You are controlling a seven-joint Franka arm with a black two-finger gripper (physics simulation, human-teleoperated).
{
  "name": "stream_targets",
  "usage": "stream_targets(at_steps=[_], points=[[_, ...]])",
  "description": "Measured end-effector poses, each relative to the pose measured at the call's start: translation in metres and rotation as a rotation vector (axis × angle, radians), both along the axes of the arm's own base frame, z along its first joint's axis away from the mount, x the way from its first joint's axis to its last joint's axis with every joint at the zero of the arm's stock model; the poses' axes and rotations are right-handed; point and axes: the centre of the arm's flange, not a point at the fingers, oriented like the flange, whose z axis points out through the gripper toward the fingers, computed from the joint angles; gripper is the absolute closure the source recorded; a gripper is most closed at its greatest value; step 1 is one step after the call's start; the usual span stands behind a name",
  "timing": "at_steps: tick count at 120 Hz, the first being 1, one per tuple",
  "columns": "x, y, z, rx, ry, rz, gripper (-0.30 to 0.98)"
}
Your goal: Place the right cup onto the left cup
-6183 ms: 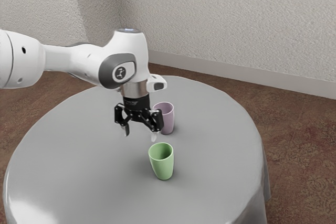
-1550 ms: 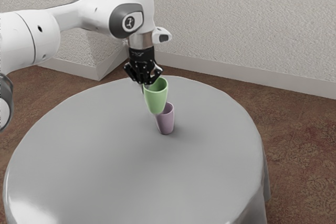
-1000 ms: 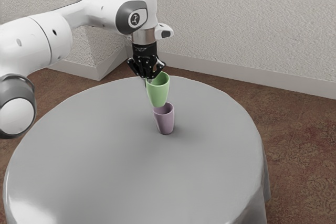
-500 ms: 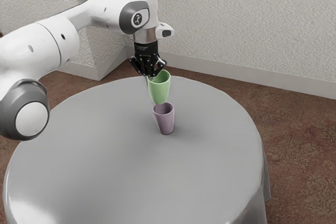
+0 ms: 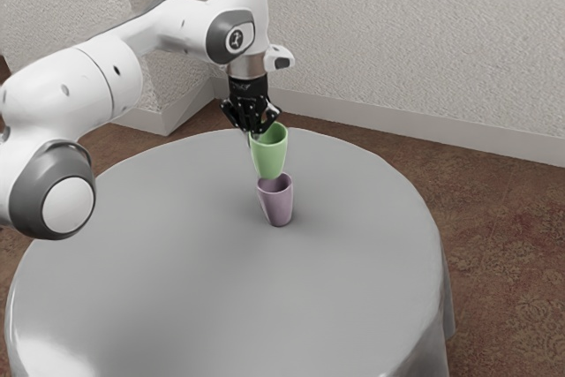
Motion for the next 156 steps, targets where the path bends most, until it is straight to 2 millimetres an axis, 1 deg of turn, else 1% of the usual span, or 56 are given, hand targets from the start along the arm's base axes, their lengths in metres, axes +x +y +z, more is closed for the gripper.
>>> stream_targets(at_steps=[25,81,148,156], points=[[0.002,0.001,-0.004,-0.001,0.0,-0.008,0.79],[0.005,0.0,-0.018,-0.003,0.015,-0.021,0.79],[0.009,-0.002,-0.039,-0.005,0.035,-0.029,0.79],[0.009,-0.004,-0.039,-0.008,0.035,-0.032,0.74]])
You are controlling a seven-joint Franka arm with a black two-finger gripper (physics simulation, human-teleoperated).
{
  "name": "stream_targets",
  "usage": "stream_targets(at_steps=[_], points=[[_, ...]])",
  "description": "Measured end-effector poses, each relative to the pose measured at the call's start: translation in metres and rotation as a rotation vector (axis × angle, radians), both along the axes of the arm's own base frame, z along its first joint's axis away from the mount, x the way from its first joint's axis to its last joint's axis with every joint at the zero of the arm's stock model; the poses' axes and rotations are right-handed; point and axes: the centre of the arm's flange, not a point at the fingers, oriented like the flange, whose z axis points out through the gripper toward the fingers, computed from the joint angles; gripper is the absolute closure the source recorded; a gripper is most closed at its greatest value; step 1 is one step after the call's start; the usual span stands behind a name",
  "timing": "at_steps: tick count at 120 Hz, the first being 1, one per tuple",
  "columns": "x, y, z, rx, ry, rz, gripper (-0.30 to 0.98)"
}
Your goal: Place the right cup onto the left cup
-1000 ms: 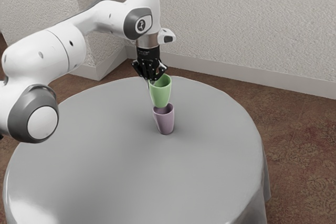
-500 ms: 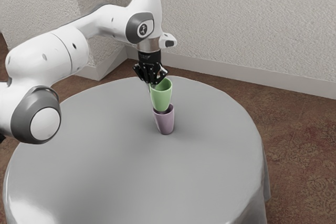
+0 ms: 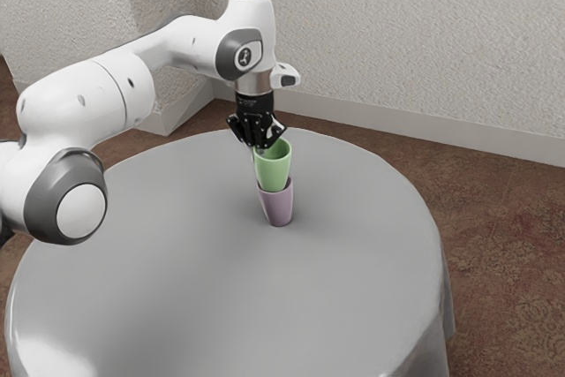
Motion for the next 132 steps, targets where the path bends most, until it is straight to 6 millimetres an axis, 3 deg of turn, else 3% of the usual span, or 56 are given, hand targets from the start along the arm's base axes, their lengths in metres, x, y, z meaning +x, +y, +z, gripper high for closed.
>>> stream_targets(at_steps=[36,48,64,96,132], points=[[0.0,-0.002,0.006,-0.01,-0.012,-0.003,0.23],[-0.003,-0.002,0.023,-0.01,-0.031,-0.003,0.14],[-0.016,-0.002,0.062,-0.01,-0.066,-0.006,0.08],[-0.068,-0.003,0.153,-0.005,-0.115,-0.014,0.02],[-0.16,0.002,0.233,0.001,-0.131,-0.015,0.01]])
